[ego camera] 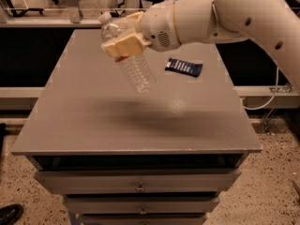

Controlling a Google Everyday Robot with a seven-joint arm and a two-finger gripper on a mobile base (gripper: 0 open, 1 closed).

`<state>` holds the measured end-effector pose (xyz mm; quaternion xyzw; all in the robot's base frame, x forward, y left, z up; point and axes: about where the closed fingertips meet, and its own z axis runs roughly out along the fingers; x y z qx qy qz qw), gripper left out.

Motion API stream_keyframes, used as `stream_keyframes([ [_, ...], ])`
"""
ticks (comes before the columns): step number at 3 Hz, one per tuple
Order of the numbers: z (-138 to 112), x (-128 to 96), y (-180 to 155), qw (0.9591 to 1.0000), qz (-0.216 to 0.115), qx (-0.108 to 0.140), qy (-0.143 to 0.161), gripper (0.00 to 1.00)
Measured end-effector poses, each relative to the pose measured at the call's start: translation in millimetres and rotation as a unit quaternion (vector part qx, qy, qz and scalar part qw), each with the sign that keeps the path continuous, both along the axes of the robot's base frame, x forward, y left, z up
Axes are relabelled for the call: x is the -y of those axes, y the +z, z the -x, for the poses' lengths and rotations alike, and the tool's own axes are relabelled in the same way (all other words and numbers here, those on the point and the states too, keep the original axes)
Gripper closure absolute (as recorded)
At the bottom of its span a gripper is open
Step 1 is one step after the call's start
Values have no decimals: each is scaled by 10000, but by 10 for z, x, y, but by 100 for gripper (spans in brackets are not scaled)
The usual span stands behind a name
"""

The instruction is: Place water bottle upright

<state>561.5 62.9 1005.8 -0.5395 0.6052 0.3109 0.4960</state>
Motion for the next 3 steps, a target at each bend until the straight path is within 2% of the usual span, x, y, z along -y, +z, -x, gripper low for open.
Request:
stream_keyframes([
  [1,77,295,-106,9991,-180,322,203,100],
  [2,171,676,-153,9907,-1082,829,46,100],
  [3,257,847,-121,9826,-1501,1095,41,100],
])
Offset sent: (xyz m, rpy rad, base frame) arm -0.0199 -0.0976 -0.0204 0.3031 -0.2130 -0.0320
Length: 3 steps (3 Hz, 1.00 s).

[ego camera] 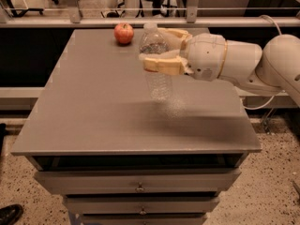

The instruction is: Place water bottle upright

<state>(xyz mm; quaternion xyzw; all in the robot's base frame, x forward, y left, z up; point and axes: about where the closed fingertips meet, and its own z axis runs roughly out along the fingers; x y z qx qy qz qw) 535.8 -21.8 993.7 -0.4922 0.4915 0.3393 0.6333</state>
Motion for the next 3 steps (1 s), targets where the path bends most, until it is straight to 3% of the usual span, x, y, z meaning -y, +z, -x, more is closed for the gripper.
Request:
stream_keyframes([
  [1,150,108,41,9994,-191,225,170,100],
  [3,271,208,-114,9991,-247,228,261,100],
])
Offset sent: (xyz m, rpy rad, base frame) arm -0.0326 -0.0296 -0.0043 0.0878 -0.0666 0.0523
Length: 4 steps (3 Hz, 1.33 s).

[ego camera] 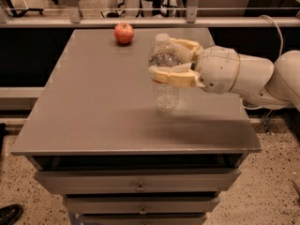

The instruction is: Place water bottle upright

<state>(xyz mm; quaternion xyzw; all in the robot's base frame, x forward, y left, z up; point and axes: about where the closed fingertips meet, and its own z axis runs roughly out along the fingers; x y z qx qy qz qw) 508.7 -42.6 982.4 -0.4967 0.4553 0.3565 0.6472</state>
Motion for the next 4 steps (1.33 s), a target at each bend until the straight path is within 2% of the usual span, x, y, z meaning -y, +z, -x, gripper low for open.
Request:
stream_keyframes([
  [1,-15,28,-137,10000,19,-72,-13,100],
  [2,-35,61,-284,9998,-85,-184,19,76],
  [4,-80,59,-384,9996,-132,-257,42,30],
])
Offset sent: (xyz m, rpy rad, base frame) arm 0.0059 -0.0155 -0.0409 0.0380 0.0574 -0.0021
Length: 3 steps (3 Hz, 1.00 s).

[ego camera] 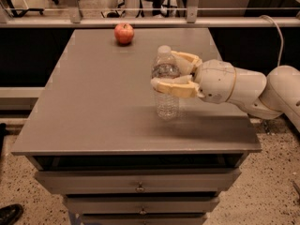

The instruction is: Place water bottle upright

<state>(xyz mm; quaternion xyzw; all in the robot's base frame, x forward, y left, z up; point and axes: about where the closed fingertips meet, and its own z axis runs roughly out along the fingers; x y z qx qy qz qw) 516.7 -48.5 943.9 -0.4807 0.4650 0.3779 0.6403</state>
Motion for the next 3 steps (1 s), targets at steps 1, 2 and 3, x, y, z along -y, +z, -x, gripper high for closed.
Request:
stream_keyframes([
  [1,0,0,14,10000,1,0,0,6],
  [2,-5,141,92,9994,312,-59,-105,0],
  [3,65,311,336,9973,690,-63,-252,0],
])
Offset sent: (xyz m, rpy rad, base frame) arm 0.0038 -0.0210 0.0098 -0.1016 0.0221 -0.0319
